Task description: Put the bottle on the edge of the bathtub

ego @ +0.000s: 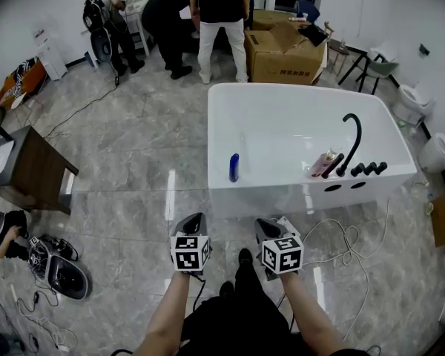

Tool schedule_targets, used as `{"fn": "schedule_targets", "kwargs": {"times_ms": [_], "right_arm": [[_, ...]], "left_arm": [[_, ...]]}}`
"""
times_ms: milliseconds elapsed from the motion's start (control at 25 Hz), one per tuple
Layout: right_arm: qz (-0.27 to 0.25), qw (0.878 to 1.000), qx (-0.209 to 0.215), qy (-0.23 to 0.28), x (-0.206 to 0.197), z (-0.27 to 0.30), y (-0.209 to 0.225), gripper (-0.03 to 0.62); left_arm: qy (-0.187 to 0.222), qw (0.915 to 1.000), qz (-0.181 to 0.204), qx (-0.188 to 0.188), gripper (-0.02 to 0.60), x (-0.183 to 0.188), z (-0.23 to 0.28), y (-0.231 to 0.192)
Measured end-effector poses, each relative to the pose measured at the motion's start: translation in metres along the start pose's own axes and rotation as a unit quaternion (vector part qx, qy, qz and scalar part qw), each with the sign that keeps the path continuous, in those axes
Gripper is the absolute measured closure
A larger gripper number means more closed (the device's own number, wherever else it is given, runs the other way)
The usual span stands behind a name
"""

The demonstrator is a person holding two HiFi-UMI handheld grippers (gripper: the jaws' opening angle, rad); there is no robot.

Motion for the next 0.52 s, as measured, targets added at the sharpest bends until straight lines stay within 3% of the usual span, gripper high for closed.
{"fn": "schedule_targets", "kwargs": {"times_ms": [520], "right_arm": [[-0.001, 1.0, 0.004, -0.003, -0.011, -0.002, -0.013, 0.592]], "left_arm": [[0.006, 1.0, -0.005, 0.005, 0.572, -0.009, -0.017, -0.011]]}}
Point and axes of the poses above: the fingertips, and each gripper's own axes: z forward along the fingers, y to its right, x out of its top, the point moved 1 cm from there along -z, backward along the fingers, and after that the axes turned 11 degrees about -y, right-handed, at the moved point
